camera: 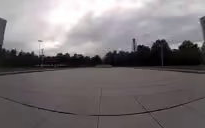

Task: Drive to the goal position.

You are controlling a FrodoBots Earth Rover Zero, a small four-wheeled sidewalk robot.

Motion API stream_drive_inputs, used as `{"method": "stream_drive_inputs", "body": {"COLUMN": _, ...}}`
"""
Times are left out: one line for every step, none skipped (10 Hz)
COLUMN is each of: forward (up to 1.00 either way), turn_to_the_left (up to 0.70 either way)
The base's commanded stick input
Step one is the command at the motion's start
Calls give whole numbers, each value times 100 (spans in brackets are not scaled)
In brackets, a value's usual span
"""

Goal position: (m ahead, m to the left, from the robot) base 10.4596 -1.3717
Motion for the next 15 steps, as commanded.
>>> {"method": "stream_drive_inputs", "body": {"forward": 70, "turn_to_the_left": 0}}
{"method": "stream_drive_inputs", "body": {"forward": 70, "turn_to_the_left": 0}}
{"method": "stream_drive_inputs", "body": {"forward": 70, "turn_to_the_left": 0}}
{"method": "stream_drive_inputs", "body": {"forward": 70, "turn_to_the_left": 0}}
{"method": "stream_drive_inputs", "body": {"forward": 70, "turn_to_the_left": 0}}
{"method": "stream_drive_inputs", "body": {"forward": 70, "turn_to_the_left": 0}}
{"method": "stream_drive_inputs", "body": {"forward": 70, "turn_to_the_left": 0}}
{"method": "stream_drive_inputs", "body": {"forward": 70, "turn_to_the_left": 0}}
{"method": "stream_drive_inputs", "body": {"forward": 70, "turn_to_the_left": 0}}
{"method": "stream_drive_inputs", "body": {"forward": 70, "turn_to_the_left": 0}}
{"method": "stream_drive_inputs", "body": {"forward": 70, "turn_to_the_left": 0}}
{"method": "stream_drive_inputs", "body": {"forward": 70, "turn_to_the_left": 0}}
{"method": "stream_drive_inputs", "body": {"forward": 70, "turn_to_the_left": 0}}
{"method": "stream_drive_inputs", "body": {"forward": 70, "turn_to_the_left": 0}}
{"method": "stream_drive_inputs", "body": {"forward": 70, "turn_to_the_left": 0}}
